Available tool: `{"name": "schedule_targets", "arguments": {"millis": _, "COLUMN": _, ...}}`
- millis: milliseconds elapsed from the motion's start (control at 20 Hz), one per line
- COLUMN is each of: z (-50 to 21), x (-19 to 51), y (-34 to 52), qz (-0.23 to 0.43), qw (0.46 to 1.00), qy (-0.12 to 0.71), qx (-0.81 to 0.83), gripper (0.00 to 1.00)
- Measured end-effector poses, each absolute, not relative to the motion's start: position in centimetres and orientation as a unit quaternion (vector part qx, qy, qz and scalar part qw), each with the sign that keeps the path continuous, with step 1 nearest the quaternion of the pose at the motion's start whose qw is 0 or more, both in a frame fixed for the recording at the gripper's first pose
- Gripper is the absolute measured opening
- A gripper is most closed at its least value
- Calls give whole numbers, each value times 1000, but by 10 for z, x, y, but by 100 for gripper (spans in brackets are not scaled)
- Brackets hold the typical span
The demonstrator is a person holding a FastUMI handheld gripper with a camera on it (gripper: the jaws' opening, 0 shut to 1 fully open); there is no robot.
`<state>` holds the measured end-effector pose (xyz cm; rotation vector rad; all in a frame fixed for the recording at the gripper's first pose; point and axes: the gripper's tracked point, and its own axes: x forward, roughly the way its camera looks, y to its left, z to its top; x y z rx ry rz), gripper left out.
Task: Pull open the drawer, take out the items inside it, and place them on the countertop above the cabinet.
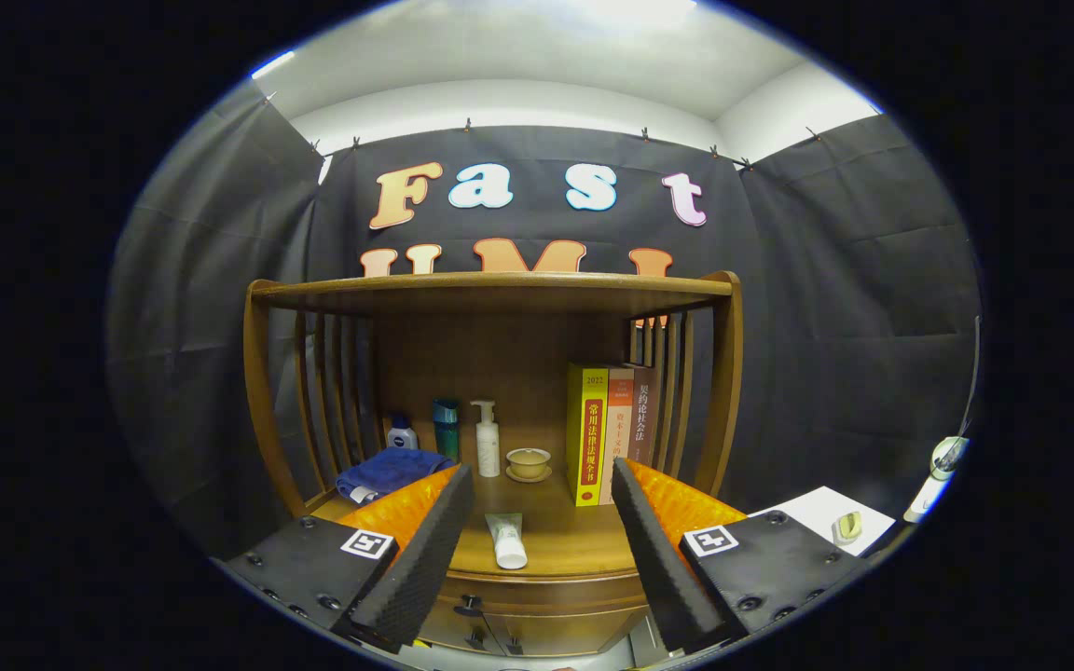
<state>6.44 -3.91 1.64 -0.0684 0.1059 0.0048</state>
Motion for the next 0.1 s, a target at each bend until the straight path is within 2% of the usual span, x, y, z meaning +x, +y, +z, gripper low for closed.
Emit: {"name": "schedule_targets", "arguments": {"millis": 100, "z": 17, "x": 63, "y": -38, "qz": 3, "qw": 998, "qy": 53, "qx": -33, "gripper": 97}}
